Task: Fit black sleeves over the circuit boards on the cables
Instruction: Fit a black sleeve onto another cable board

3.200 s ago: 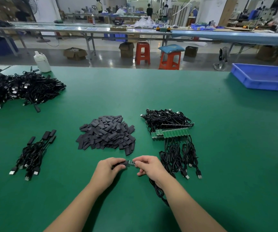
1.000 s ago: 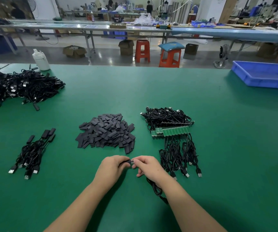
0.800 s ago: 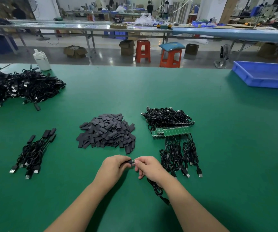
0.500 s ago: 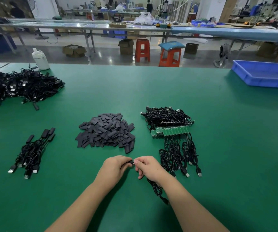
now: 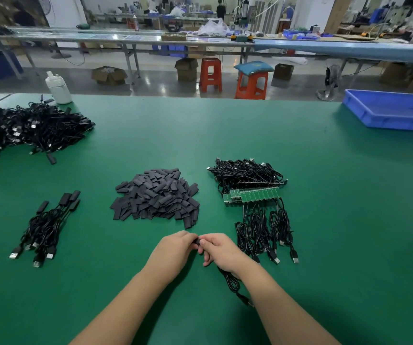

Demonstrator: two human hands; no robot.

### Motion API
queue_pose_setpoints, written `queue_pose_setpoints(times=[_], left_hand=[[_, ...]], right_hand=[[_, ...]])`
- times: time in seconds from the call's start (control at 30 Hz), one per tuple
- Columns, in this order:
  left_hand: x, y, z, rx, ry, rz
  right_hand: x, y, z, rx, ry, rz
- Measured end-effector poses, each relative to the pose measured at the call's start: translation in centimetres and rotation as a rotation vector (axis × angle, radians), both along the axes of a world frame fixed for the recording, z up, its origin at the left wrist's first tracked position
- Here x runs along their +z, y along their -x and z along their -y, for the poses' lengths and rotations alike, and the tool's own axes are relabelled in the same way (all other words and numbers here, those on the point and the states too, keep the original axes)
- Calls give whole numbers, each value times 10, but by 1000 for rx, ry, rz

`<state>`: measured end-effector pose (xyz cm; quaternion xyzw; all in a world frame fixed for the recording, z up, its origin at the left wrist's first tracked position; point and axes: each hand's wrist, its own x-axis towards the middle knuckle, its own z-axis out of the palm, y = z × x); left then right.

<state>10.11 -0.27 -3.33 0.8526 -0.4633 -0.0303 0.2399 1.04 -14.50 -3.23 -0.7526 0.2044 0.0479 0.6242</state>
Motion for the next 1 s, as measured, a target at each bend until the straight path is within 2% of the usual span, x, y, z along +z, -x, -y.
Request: queue_pose_setpoints(times=[0.17, 0.23, 0.3, 0.4, 0.47, 0.53, 0.6, 0.73, 0.83, 0.9, 0.93, 0.97, 1.0], left_hand=[[-2, -2, 2, -54, -113, 114], [-3, -1, 2, -67, -92, 115], [-2, 3, 3, -2, 27, 8], [3, 12, 8, 292, 294, -286], [6, 19, 12, 461, 388, -482], [5, 23, 13, 545, 439, -583], [3, 27, 13, 565, 441, -560], [8, 32, 14, 476, 296, -479], [15, 37, 18, 298, 255, -690], [18, 38, 15, 302, 374, -817], [20, 35, 13, 331, 416, -832], [23, 31, 9, 359, 424, -819], [25, 23, 3, 391, 401, -776]], right_hand=[[3, 2, 0, 3, 33, -12], [5, 3, -1, -22, 31, -2], [7, 2, -3, -87, -34, 24], [8, 0, -2, -208, -144, 57], [9, 0, 0, -301, -224, 79], [11, 0, 0, -397, -308, 102], [12, -2, 0, -484, -420, 138], [19, -9, -4, -628, -876, 321], [26, -18, -10, -710, -1086, 421], [27, -21, -12, -704, -1085, 438], [28, -21, -12, -666, -1013, 425], [29, -20, -12, -609, -859, 383], [30, -19, -10, -536, -615, 314]])
